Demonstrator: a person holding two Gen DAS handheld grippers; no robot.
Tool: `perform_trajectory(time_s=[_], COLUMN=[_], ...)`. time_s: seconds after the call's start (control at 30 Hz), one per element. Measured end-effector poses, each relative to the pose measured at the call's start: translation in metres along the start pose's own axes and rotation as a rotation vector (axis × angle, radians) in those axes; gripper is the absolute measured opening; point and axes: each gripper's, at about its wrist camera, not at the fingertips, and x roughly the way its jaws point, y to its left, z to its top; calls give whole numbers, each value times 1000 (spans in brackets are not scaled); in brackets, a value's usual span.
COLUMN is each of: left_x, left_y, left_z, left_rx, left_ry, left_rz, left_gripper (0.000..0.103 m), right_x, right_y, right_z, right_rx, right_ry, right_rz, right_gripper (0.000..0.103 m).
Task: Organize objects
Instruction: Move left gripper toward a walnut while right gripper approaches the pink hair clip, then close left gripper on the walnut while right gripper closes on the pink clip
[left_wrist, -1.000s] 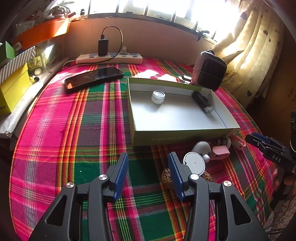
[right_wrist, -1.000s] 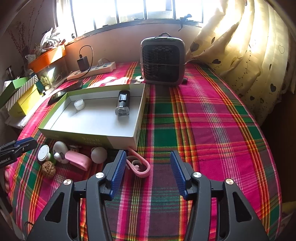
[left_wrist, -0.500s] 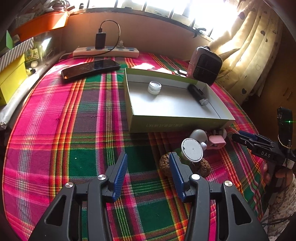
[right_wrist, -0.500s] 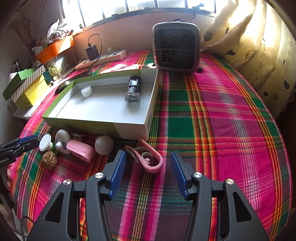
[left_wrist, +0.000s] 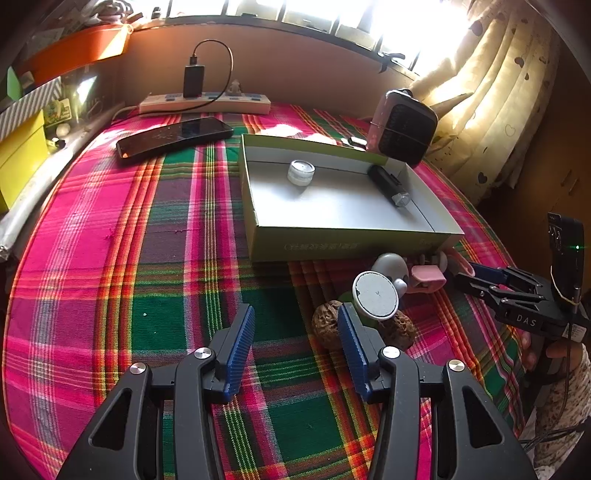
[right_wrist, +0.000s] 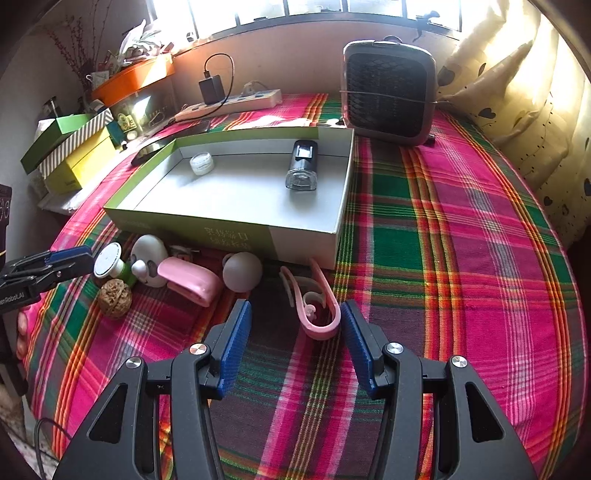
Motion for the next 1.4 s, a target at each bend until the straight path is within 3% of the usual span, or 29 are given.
perform_trajectory(time_s=[0.4, 1.2, 1.4], left_x=[3, 19, 19], left_y=[-10, -13, -12], left_z=[-3, 2, 2], left_rx=[46, 74, 75], left_ry=[14, 23, 15], left_rz=[-48, 21, 48], left_gripper=[46, 46, 37], right_x=[8, 9, 9], right_y=[2, 5, 4], right_z=[6, 9, 9], right_rx=[-29, -1, 3], right_ry=[13, 5, 4], right_rz=[-79, -104, -105], right_gripper=[51, 51, 51])
